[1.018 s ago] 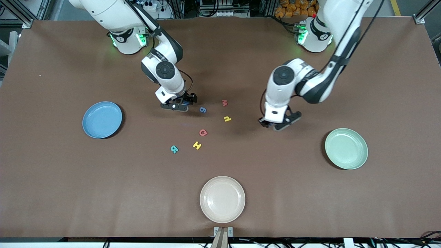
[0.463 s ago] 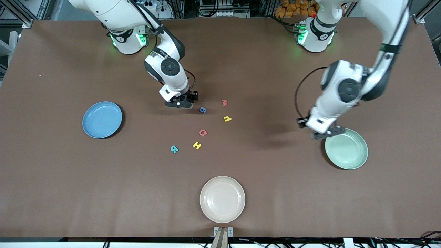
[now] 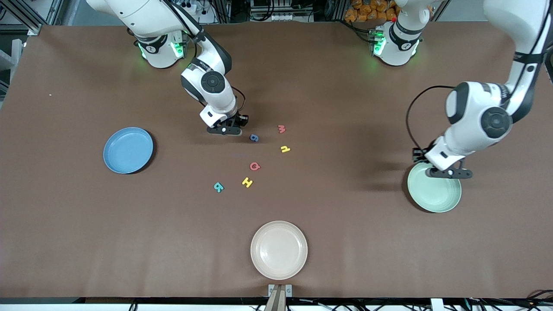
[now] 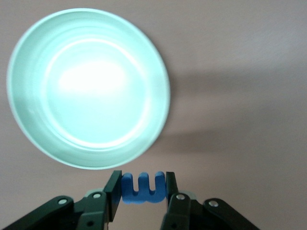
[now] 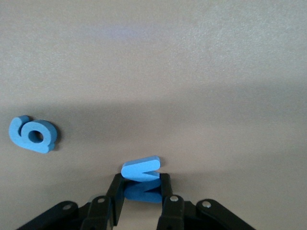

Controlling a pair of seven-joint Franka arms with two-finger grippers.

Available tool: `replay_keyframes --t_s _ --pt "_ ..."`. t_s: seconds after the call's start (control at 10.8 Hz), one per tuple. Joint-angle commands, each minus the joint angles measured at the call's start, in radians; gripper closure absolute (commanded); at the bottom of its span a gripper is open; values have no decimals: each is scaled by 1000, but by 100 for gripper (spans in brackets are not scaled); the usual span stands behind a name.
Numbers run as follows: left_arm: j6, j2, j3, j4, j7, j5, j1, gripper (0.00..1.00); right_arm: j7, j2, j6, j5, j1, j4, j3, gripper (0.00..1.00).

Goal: Sort uppercase to blue plate, lowercase to green plate
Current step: 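Carry the blue E with the left gripper over the green plate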

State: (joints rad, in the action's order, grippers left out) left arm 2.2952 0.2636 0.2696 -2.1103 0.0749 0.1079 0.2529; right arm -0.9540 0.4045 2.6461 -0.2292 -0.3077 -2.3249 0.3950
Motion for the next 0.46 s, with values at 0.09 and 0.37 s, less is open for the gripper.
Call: replay_keyframes --t_s 0.09,0.37 --pt "-5 72 -52 62 266 -24 -4 100 -13 19 -6 -27 16 16 -4 79" --pt "-2 150 -95 142 345 -20 -18 100 72 -24 -211 -24 61 94 -1 79"
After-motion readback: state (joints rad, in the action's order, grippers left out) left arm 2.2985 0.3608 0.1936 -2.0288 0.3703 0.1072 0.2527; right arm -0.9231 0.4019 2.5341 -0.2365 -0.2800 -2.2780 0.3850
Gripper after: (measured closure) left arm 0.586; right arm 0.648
